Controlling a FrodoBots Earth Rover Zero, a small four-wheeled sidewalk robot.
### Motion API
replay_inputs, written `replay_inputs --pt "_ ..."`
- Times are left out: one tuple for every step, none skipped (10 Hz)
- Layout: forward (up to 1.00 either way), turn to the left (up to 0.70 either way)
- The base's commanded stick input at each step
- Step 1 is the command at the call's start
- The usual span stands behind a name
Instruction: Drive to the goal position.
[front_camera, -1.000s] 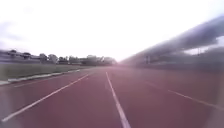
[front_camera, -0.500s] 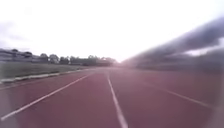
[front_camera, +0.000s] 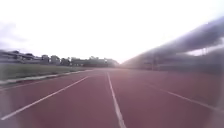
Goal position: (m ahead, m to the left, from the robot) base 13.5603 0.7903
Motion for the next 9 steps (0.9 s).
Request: replay_inputs --pt "0.70 0.00" --pt "0.70 0.00" --pt "0.70 0.00" --pt "0.70 0.00" --pt "0.70 0.00" --pt "0.70 0.00" --pt "0.70 0.00" --pt "0.70 0.00" --pt "0.70 -0.02"
